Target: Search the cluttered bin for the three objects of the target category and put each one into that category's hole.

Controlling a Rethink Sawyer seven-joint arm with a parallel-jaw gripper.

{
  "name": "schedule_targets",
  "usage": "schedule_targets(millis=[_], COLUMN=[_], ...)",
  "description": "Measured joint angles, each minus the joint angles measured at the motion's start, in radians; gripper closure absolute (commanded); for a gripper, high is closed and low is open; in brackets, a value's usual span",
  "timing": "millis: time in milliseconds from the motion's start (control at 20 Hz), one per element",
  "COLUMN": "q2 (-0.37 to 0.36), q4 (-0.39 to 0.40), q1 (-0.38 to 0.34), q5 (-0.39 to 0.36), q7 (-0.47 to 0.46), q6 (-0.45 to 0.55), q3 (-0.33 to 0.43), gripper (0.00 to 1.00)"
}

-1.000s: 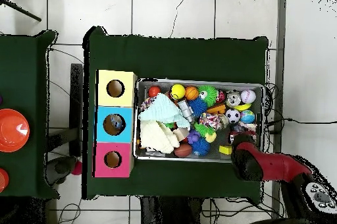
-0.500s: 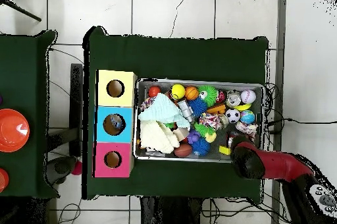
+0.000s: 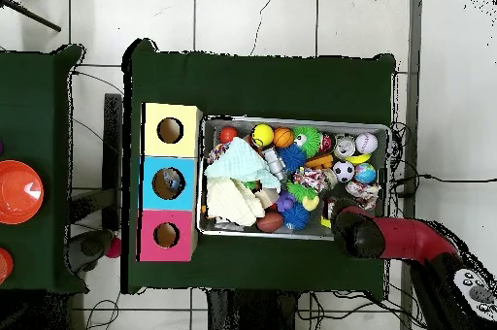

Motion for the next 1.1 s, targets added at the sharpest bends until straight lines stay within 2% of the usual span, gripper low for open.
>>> schedule_targets(millis=[450,1100], q2=[-0.016,-0.124], q4=[0.031,0.104], q1=[-0.006,-0.006], q5=[0.0,-0.001], q7=[0.0,0.0], q6=[0.014,0.118], q3=[0.018,0.027], gripper=[0.0,0.0])
